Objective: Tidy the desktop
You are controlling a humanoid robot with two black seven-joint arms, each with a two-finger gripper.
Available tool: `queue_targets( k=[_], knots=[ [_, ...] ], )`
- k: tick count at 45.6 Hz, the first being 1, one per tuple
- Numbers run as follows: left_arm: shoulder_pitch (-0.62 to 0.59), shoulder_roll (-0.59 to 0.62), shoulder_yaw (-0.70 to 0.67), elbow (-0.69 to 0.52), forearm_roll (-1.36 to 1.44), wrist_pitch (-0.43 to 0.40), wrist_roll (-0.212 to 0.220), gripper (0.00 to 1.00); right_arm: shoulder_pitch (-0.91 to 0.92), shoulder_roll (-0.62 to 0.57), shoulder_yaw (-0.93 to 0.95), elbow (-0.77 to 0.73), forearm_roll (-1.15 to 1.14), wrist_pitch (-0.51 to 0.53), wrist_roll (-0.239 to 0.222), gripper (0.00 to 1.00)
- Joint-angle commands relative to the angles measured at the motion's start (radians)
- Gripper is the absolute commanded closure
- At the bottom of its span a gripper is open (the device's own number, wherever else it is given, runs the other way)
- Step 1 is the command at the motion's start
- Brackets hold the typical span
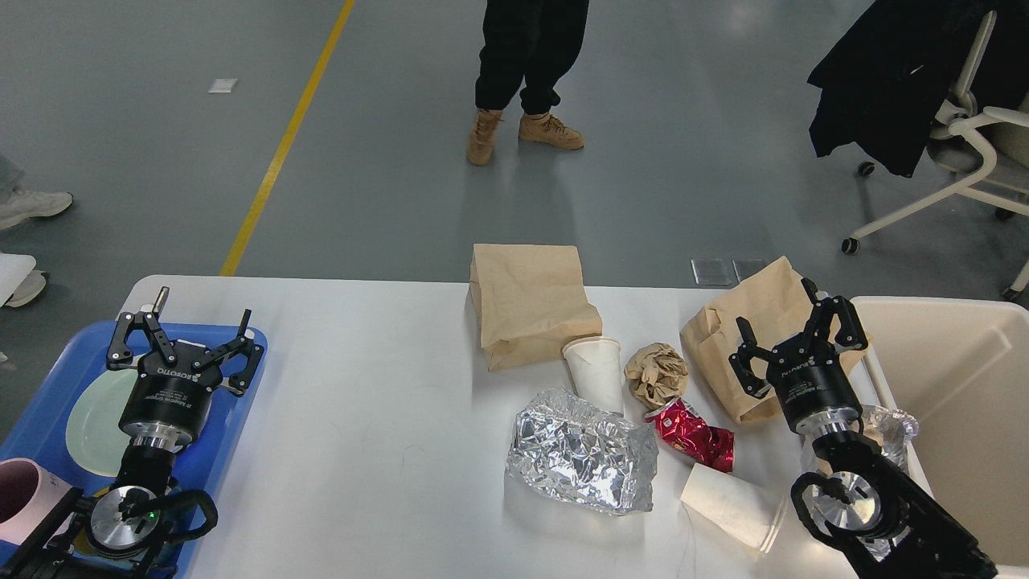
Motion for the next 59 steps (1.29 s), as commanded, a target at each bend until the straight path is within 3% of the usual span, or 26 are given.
queue_targets(
  k=[1, 13, 26, 59],
  knots=[
    [0.000, 0.000, -0.001, 0.000, 0.000, 0.000, 0.000, 0.03, 0.000, 0.000, -0.001, 0.001, 0.000, 0.000, 0.002, 0.00],
    [0.000, 0.000, -0.001, 0.000, 0.000, 0.000, 0.000, 0.03, 0.018, -0.002, 0.011, -0.024, 0.000, -0.011, 0.005, 0.00],
    [0.000, -0.002, -0.001, 0.000, 0.000, 0.000, 0.000, 0.03, -0.008, -0.136, 0.086, -0.030, 0.000, -0.014, 0.005, 0.00],
    [0.002, 0.000, -0.001, -0.002, 0.000, 0.000, 0.000, 0.03, -0.052, -0.132, 0.075, -0.030, 0.002, -0.005, -0.011, 0.00]
  ],
)
